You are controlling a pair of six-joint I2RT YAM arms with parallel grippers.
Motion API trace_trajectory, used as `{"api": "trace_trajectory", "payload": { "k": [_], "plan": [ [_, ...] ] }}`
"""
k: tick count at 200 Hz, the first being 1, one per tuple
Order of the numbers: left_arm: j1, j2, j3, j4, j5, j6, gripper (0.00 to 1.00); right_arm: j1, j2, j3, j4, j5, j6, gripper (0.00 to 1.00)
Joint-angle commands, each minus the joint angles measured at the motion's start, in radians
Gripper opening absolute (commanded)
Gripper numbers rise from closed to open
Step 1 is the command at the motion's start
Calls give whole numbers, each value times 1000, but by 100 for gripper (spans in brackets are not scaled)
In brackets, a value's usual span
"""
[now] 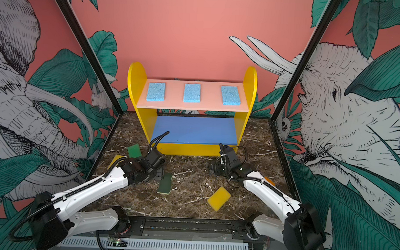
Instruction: Place and organize the cleaning sponges onto the shelf
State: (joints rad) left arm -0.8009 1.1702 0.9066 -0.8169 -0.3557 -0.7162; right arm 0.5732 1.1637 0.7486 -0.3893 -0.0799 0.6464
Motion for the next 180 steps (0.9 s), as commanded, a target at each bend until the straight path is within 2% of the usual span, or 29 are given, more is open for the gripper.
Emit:
{"api": "trace_trajectory", "payload": {
  "k": [1, 67, 91, 131, 163, 167, 180],
  "plan": [
    [-4, 2, 32, 65, -61, 73, 68, -2, -23, -24, 32, 13, 4, 96],
    [-4, 16, 56, 308, -167, 247, 67, -3, -10, -30, 45, -7, 0, 95],
    [6, 58, 110, 332, -207, 299, 68, -2, -7, -32, 52, -12, -1, 94],
    [75, 138, 187, 354, -123, 303, 68, -1, -4, -32, 56, -21, -1, 94],
    [94, 157, 192, 406, -113, 320, 68, -2, -7, -36, 58, -17, -5, 94],
    [122, 159, 192, 413, -114, 322, 68, -2, -6, -35, 58, -17, -6, 94],
    [131, 164, 193, 430, -116, 329, 68, -1, 2, -31, 59, -18, -11, 94]
  ]
}}
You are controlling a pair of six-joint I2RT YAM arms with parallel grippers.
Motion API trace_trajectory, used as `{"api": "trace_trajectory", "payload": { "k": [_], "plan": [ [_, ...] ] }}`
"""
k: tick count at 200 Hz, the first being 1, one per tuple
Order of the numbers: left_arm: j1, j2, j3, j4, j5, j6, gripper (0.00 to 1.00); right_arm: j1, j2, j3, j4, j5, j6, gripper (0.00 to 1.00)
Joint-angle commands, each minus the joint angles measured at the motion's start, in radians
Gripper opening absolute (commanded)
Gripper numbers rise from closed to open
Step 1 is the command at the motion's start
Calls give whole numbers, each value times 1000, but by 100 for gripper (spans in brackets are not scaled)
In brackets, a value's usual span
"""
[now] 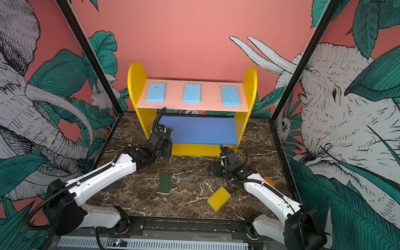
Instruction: Place and organize the cleaning sponges onto the shelf
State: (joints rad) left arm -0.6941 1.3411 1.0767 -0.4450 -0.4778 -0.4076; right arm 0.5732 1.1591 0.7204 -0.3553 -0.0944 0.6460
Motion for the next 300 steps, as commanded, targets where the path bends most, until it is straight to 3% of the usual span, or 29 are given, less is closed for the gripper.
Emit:
{"api": "trace_trajectory", "payload": {
  "k": [1, 88, 200, 300],
  "plan": [
    [25, -7, 23, 61, 6, 22, 68, -2, 6, -2, 25, -4, -11, 94],
    [36, 37, -14, 204, -67, 56, 67, -1, 21, 2, 35, -27, -9, 94],
    [36, 92, -119, 379, -192, -21, 67, -1, 16, -8, 42, -40, -3, 94],
    [47, 160, -93, 435, -229, -101, 67, -1, 17, -4, 39, -51, -5, 94]
  ]
}}
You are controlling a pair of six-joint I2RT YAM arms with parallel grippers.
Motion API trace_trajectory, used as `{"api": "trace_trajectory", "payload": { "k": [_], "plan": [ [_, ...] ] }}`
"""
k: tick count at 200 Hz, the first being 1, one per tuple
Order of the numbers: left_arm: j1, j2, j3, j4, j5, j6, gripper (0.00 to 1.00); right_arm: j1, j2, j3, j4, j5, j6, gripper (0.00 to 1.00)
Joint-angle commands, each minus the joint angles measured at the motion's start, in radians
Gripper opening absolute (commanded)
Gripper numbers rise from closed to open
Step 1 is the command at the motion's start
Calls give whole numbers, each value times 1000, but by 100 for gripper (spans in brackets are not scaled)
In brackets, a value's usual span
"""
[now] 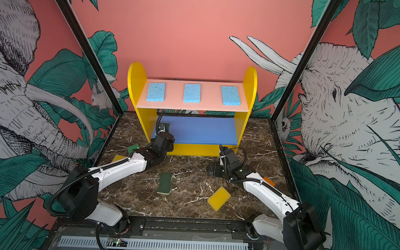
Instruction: Place and organize the cleaning sponges onto the shelf
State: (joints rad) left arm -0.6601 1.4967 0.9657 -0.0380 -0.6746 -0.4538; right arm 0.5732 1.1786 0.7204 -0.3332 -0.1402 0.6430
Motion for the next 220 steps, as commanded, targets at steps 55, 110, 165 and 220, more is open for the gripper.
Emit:
{"api": "trace_trajectory", "payload": {
  "k": [55, 110, 165, 220],
  "plan": [
    [21, 30, 30, 88, -32, -65, 67, -1, -15, 2, -3, -6, 1, 94],
    [23, 49, 46, 135, -40, -57, 67, 2, 5, 8, 6, -17, 10, 94],
    [38, 106, 79, 141, -39, -60, 67, 11, 15, 18, 5, -18, 17, 94],
    [57, 102, 92, 93, -11, -71, 70, 22, 43, 35, 6, -17, 20, 94]
  ]
}}
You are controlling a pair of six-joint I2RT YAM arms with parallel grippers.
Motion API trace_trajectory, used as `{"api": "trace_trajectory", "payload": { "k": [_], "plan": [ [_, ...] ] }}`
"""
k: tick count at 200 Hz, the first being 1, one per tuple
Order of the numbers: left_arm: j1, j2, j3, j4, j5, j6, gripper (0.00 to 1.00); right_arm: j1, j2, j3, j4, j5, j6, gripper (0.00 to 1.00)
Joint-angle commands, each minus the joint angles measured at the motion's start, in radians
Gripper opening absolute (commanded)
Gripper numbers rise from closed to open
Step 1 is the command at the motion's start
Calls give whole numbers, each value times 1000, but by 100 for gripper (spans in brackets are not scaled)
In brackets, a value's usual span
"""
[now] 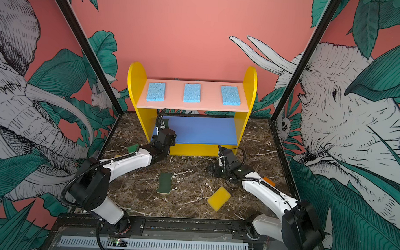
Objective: Place and organize the cleaning sponges onto the shelf
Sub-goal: 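Lower the green scrub sponge onto the blue lower shelf and open the left gripper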
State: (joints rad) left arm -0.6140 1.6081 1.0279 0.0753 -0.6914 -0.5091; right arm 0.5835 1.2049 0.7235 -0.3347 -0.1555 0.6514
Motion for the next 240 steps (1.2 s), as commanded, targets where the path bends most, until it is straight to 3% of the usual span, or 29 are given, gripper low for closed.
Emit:
{"api": "trace_trajectory", "payload": {
  "k": [1, 90, 240],
  "plan": [
    [11, -10, 30, -21, 7, -16, 70, 12, 18, 33, 8, -1, 11, 94],
    [34, -11, 66, -84, 47, -20, 79, 36, 24, 40, 9, 10, 16, 94],
    [33, -245, -85, -47, 131, 15, 83, 75, 34, 109, 1, 52, -21, 92]
  ]
}}
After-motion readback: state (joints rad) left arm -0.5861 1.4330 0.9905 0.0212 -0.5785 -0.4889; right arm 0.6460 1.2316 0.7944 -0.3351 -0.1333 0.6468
